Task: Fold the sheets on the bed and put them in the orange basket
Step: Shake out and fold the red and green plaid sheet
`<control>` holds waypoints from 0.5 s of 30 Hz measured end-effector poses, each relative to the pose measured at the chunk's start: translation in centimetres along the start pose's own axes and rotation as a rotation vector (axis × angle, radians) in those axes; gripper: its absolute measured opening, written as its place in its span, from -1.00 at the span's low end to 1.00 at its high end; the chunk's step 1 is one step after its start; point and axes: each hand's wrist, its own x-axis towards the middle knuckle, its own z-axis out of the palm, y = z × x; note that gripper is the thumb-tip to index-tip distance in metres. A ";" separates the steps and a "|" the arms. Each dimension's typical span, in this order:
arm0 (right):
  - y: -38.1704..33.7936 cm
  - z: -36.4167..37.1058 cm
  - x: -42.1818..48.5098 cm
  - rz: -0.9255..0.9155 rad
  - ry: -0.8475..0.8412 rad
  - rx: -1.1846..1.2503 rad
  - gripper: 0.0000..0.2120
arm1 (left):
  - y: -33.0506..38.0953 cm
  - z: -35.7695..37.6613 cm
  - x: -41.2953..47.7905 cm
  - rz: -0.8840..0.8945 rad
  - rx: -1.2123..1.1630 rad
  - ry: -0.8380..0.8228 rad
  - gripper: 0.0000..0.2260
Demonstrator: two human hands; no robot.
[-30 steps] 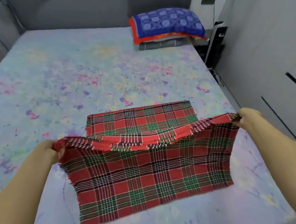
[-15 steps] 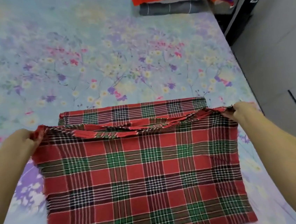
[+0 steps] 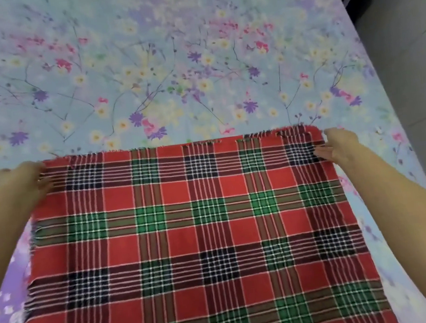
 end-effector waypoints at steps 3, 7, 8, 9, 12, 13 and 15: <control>5.3 -3.3 -1.5 -0.253 0.080 -0.415 -0.57 | -2.5 0.5 -3.3 0.153 0.113 0.071 -0.48; 13.2 -10.8 -5.7 -0.311 0.071 -0.850 -0.44 | -6.8 0.1 -10.9 0.409 0.543 0.011 -0.48; 15.4 -12.7 -6.5 -0.245 0.048 -0.902 -0.41 | -7.8 0.1 -13.1 0.483 0.646 -0.024 -0.48; 17.6 -14.4 -6.9 -0.154 0.035 -0.940 -0.39 | -8.9 0.2 -15.2 0.565 0.718 -0.092 -0.46; 23.8 -19.5 -8.2 0.122 -0.002 -0.890 -0.43 | -13.4 -0.5 -21.6 0.724 0.858 -0.302 -0.42; 25.3 -21.1 -8.8 0.180 -0.016 -0.829 -0.45 | -15.0 -1.2 -23.2 0.742 0.883 -0.349 -0.41; 27.7 -23.3 -9.3 0.244 -0.040 -0.697 -0.51 | -17.5 -2.7 -25.4 0.691 0.916 -0.399 -0.42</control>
